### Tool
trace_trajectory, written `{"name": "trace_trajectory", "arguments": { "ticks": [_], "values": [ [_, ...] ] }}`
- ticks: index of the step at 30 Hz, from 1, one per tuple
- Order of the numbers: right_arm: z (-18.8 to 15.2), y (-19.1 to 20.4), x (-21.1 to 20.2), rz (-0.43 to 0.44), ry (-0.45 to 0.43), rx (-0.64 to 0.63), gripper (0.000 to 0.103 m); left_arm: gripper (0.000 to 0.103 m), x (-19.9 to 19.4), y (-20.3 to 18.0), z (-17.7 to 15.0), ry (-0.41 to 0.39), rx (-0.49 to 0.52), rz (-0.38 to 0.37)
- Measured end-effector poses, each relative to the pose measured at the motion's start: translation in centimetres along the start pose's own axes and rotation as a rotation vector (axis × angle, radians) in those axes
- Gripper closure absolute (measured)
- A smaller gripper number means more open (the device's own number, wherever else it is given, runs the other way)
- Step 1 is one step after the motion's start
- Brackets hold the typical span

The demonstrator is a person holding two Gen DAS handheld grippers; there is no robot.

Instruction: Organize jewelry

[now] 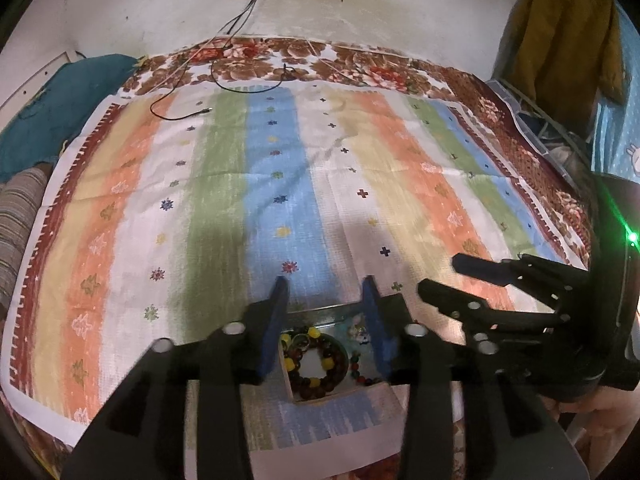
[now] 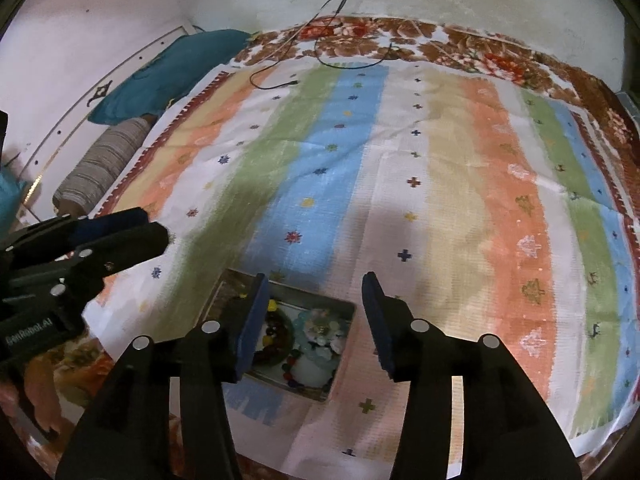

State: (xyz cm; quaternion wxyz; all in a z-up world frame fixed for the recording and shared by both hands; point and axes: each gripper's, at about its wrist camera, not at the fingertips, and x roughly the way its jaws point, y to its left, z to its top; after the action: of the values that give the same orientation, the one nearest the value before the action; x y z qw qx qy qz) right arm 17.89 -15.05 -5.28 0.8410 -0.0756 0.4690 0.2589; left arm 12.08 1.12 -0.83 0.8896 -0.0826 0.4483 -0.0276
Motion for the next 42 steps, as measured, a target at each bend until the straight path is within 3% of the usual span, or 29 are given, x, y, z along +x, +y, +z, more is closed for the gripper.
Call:
{"name": "trace_trajectory", "arguments": {
  "ticks": [2, 5, 13, 18, 23, 33, 42],
  "values": [
    [-0.2, -0.1, -0.4, -0.023, -0.011, -0.011, 0.045, 0.055, -0.3, 0.2, -0.1, -0.006, -0.003, -0.001],
    [-0.6, -0.1, -0.8, -0.053, -0.026, -0.031, 0.037, 0.041, -0.9, 0.5, -0.7, -0.006, -0.01, -0.004],
    [-1.6, -0.5, -1.9, -0.031, -0.043, -0.026, 0.019, 0.014, -1.6, 0.3, -2.8, 0.023, 0.017, 0.025],
    [-2.1, -0.7, -2.3, -0.038, -0.047, -0.035, 0.009, 0.006, -2.3, 0.4, -3.6, 0.021, 0.024, 0.015],
    [-3.1, -0.7, -3.1, -0.024, -0.063, -0.053, 0.005, 0.006, -2.4, 0.0, -4.7, 0.032, 0.054, 0.015],
    [-4.2, -0.3, -4.2, -0.006, -0.076, -0.089, 0.005, 0.006, -3.8, 0.2, -5.5, -0.043, 0.056, 0.088],
    [-4.8, -0.4, -4.6, -0.01, -0.072, -0.093, 0.005, 0.006, -4.2, -0.1, -5.5, -0.061, 0.067, 0.092]
  ]
}}
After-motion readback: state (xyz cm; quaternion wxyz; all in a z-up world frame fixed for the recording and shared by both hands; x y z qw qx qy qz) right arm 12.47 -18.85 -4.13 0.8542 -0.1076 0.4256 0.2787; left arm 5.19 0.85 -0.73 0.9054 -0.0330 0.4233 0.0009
